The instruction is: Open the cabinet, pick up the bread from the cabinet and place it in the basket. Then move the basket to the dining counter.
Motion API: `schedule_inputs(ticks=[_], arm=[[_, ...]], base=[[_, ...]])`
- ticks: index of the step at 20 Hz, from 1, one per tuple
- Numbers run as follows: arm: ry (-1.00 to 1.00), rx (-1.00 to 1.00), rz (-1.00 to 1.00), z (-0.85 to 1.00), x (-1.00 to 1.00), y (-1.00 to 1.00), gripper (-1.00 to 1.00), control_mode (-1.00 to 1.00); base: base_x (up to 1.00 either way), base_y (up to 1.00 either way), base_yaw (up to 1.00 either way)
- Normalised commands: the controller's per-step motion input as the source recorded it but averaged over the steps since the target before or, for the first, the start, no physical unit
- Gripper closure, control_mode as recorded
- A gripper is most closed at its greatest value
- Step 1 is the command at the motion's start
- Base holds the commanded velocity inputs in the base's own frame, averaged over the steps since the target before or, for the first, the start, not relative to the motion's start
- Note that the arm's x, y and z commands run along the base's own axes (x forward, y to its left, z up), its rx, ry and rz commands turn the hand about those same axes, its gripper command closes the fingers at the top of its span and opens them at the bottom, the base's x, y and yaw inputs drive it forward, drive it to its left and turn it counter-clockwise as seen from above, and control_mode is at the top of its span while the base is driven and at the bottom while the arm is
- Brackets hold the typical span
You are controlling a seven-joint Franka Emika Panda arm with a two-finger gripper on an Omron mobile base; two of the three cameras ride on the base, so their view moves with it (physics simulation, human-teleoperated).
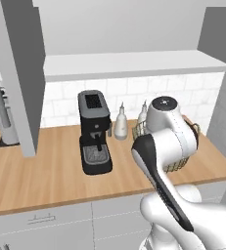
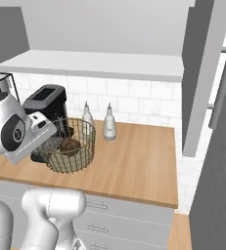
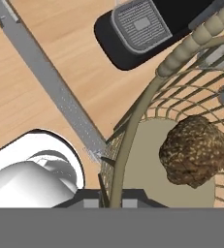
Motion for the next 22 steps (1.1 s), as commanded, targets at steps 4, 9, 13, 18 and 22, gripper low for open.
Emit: schedule_inputs(ticks=[4,9,13,18,22], arm=[[0.0,0.0,0.0,0.0,0.0,0.0,1.0,1.0],[0.0,0.0,0.0,0.0,0.0,0.0,1.0,1.0],[0.0,0.0,0.0,0.0,0.0,0.0,1.0,1.0],[0.0,0.0,0.0,0.0,0.0,0.0,1.0,1.0],[0.0,0.0,0.0,0.0,0.0,0.0,1.0,1.0]], base=[[-1.0,0.0,0.0],[-0.85,0.0,0.12],[-0.64,0.0,0.59],[-0.54,0.0,0.87],[-0.41,0.0,0.97]])
